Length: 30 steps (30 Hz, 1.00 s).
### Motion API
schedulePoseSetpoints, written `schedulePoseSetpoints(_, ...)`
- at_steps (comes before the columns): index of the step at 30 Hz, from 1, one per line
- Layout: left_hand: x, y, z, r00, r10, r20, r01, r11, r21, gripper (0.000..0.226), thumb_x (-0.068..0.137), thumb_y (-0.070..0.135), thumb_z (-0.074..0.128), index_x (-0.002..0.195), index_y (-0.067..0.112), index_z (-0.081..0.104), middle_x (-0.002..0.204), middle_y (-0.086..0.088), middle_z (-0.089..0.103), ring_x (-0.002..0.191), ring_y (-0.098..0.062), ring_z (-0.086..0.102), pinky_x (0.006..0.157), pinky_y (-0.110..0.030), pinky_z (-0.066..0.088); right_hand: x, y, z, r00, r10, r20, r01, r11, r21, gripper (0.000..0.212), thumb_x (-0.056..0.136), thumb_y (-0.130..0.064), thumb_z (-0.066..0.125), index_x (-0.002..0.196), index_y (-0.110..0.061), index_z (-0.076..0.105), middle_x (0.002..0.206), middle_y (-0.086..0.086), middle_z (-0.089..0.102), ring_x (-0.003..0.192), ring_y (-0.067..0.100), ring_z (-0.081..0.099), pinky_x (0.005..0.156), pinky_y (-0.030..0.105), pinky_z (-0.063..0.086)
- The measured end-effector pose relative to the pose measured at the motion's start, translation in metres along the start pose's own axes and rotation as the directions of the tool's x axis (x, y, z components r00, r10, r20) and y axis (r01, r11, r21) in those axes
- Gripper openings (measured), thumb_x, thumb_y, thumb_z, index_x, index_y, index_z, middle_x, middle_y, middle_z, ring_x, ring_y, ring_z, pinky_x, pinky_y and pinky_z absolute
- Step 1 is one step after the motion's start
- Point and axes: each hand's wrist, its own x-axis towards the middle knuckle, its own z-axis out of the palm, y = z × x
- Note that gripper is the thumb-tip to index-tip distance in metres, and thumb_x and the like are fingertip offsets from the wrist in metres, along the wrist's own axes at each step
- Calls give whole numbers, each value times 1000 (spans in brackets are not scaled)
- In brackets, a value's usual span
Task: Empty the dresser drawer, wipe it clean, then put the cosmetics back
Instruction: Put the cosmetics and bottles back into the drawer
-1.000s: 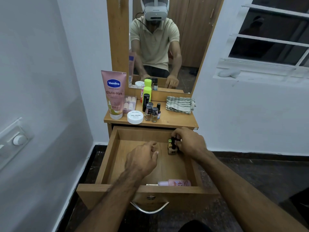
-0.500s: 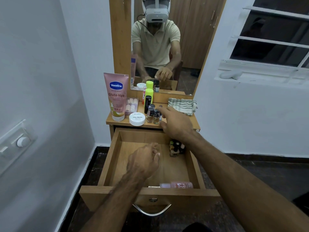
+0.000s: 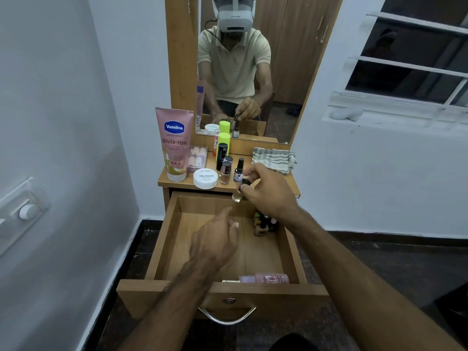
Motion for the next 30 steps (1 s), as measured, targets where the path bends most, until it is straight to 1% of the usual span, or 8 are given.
schedulePoseSetpoints(3,-1,3,0,1000,21,-4,-21,999,-27,43,102,40,44,144,30,39,110,14,67,93,-13,65,79,-38,53,-11,6,-6,978,-36,203,46,998,-45,30,94,-25,66,124,-26,66,110,-9,69,96,9,60,85,29,51)
schedulePoseSetpoints(6,0,1,2,999,38,16,-38,999,16,30,103,44,41,127,31,52,106,10,67,91,-15,63,79,-40,53,-17,11,-5,960,-63,271,79,996,-48,26,97,-22,64,122,-23,70,111,-8,69,95,5,58,78,20,45)
schedulePoseSetpoints(8,-1,0,1,999,40,17,-41,997,58,26,104,44,41,120,30,55,98,9,65,87,-15,61,73,-36,50,-19,11,-4,960,-53,276,67,997,-42,24,96,-25,66,119,-23,71,105,-10,69,91,3,59,72,17,42)
schedulePoseSetpoints(13,-1,-2,2,996,85,19,-87,990,111,22,103,45,41,111,31,56,89,9,62,81,-17,61,69,-35,49,-20,9,-10,956,-16,294,32,998,-51,22,93,-34,71,112,-23,72,99,-10,74,92,6,66,84,32,56)
schedulePoseSetpoints(18,1,-5,5,990,102,97,-110,990,86,41,98,53,48,136,36,53,112,15,69,98,-13,65,81,-37,54,-24,23,-25,934,90,345,-28,983,-180,20,88,-44,74,93,-25,74,85,-11,70,79,6,63,68,30,52)
schedulePoseSetpoints(22,2,-5,7,993,79,92,-86,993,77,49,98,49,52,144,32,48,112,20,67,91,-8,63,82,-37,55,-31,50,-30,920,231,315,-87,908,-410,17,83,-44,78,82,-28,72,82,-13,69,78,8,64,72,34,56)
schedulePoseSetpoints(27,1,-6,6,993,88,82,-95,992,84,43,99,45,51,139,32,52,114,18,67,94,-9,64,81,-35,53,-45,64,-14,927,277,252,-119,856,-503,12,87,-31,74,97,-25,73,96,-3,70,86,17,64,74,33,54)
schedulePoseSetpoints(30,1,-7,5,992,83,93,-92,992,89,41,98,45,51,137,32,53,115,17,67,95,-10,64,82,-35,53,-44,62,-5,943,272,194,-137,843,-520,11,87,-25,71,98,-24,72,96,-2,70,85,18,64,76,35,56)
